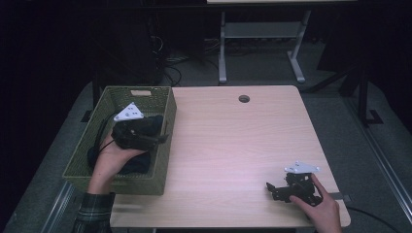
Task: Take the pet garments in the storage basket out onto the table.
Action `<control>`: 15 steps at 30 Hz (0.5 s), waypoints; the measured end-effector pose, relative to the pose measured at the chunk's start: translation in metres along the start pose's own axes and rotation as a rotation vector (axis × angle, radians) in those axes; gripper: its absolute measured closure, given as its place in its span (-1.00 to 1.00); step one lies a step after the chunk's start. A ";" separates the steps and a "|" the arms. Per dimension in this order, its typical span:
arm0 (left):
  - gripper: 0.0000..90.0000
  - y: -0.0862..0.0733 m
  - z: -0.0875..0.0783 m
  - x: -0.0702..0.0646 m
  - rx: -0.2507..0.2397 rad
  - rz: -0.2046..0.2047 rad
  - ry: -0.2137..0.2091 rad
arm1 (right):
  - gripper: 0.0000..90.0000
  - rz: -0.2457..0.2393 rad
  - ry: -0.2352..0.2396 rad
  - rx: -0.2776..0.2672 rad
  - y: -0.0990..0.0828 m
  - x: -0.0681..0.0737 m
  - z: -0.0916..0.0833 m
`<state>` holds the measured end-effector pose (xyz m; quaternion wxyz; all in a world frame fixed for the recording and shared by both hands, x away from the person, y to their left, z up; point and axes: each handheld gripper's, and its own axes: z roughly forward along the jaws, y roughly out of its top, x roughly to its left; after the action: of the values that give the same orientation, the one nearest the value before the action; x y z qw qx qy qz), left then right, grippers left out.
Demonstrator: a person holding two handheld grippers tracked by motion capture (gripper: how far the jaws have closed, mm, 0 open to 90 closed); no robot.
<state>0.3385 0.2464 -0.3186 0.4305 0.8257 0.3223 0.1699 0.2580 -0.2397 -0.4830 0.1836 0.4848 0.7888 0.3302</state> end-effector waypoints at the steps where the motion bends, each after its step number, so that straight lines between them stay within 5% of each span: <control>1: -0.68 -0.002 -0.002 0.003 -0.003 -0.010 0.008 | -0.99 -0.001 0.000 0.000 0.000 0.000 0.000; 15: -0.68 -0.024 -0.018 0.037 0.028 -0.043 0.096 | -0.99 -0.001 0.000 0.001 0.000 0.000 0.000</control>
<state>0.3468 0.2927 -0.3276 0.4064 0.8155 0.3628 0.1955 0.2580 -0.2398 -0.4830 0.1836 0.4843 0.7892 0.3299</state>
